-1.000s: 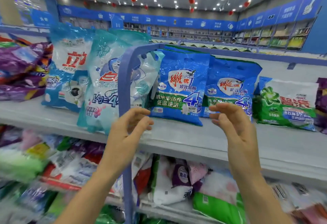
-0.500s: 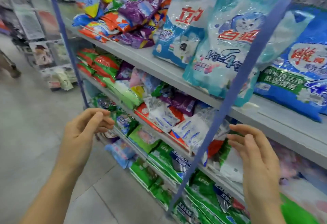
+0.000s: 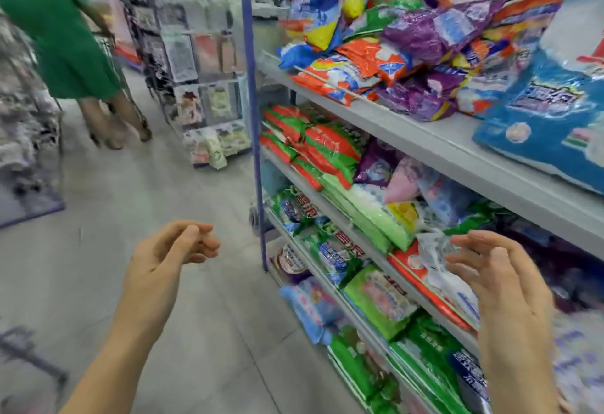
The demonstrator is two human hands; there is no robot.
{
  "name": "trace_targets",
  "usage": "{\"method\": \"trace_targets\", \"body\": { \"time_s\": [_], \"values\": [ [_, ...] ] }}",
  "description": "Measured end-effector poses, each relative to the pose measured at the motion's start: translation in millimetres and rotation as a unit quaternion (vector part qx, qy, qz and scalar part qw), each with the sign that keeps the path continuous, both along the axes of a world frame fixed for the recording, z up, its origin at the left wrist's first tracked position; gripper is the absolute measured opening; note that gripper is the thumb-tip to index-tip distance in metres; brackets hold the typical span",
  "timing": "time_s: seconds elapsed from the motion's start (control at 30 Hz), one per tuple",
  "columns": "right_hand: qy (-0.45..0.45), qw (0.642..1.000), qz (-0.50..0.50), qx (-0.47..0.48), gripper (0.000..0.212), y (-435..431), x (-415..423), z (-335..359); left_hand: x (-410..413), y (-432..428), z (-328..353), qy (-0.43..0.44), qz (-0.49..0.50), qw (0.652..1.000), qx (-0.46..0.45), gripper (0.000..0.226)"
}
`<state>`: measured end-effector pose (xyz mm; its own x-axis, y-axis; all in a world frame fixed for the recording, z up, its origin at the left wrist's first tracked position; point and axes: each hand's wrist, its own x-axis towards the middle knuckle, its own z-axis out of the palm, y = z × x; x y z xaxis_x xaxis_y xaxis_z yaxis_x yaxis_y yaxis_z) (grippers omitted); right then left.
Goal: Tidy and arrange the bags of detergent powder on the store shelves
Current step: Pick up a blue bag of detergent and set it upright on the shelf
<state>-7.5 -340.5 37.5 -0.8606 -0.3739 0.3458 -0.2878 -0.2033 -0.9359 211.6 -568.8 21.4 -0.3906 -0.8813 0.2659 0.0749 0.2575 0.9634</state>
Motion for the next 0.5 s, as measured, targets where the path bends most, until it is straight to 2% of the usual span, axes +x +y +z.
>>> {"method": "trace_targets", "body": {
  "time_s": [0.2, 0.33, 0.5],
  "values": [
    [0.004, 0.998, -0.057, 0.011, 0.029, -72, -23, 14, -26, -92, 6, -0.007, -0.024, 1.0, -0.007, 0.029],
    [0.025, 0.996, -0.088, 0.004, 0.043, -99, -56, 25, -69, -138, 8, 0.013, -0.053, 0.998, -0.007, 0.025],
    [0.092, 0.989, -0.114, 0.015, 0.031, -138, -105, 57, -139, -185, 19, 0.024, -0.106, 0.993, -0.039, 0.037]
  ]
}}
